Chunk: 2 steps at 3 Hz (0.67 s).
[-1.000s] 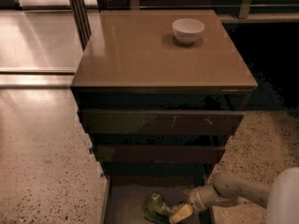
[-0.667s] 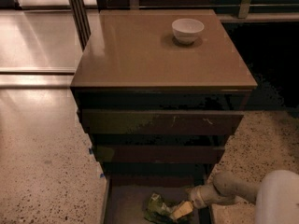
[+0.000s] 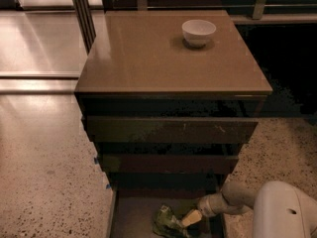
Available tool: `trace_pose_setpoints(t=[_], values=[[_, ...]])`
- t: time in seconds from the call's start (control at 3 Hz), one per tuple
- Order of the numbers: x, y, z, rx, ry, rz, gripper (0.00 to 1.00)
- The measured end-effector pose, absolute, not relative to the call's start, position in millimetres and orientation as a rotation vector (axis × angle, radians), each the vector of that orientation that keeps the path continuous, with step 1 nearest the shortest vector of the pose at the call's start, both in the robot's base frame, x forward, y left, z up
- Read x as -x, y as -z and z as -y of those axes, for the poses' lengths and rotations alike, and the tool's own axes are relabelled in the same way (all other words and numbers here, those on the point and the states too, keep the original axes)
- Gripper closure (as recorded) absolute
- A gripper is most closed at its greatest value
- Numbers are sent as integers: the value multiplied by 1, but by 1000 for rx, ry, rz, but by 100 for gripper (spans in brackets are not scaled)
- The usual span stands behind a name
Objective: Pick green rice chip bag from bottom drawer and place on counter
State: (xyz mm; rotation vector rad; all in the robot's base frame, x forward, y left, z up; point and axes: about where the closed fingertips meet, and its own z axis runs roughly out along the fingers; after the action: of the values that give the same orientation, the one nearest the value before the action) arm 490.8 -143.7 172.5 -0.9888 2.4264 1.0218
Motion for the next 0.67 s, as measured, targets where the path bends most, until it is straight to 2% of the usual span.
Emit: trace_pose_setpoints(t=[0.67], values=[[-481, -143, 141, 844, -1162, -2539, 0]])
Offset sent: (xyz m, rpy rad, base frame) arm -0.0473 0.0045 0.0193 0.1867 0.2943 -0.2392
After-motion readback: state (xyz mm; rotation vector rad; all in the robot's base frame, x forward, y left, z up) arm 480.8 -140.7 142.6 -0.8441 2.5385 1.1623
